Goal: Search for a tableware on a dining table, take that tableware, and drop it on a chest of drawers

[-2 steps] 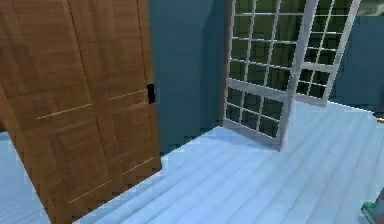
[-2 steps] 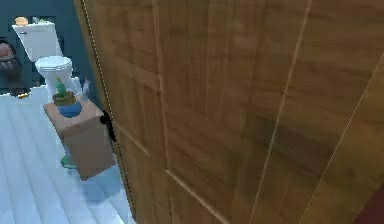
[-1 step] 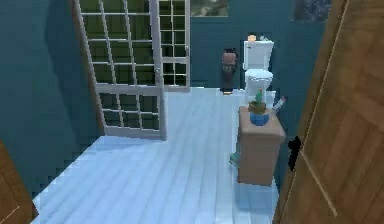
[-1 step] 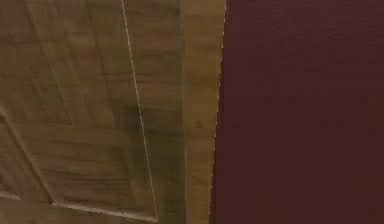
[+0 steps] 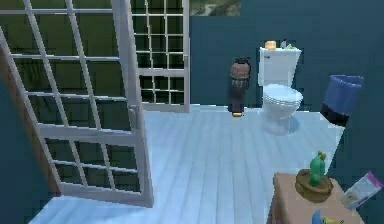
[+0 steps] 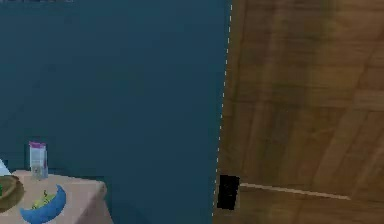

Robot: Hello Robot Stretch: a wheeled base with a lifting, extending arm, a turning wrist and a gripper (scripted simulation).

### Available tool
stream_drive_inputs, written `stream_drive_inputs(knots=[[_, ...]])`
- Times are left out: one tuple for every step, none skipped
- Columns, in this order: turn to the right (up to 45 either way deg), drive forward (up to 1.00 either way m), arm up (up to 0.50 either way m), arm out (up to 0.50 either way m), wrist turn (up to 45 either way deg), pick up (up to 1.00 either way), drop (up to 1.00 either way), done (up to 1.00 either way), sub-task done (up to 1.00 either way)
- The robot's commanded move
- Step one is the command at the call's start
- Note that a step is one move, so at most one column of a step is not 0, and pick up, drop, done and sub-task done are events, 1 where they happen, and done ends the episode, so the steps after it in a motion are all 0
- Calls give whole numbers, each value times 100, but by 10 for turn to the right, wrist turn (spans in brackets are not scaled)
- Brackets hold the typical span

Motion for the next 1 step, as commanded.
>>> stream_drive_inputs(knots=[[0,55,0,0,0,0,0,0,0]])
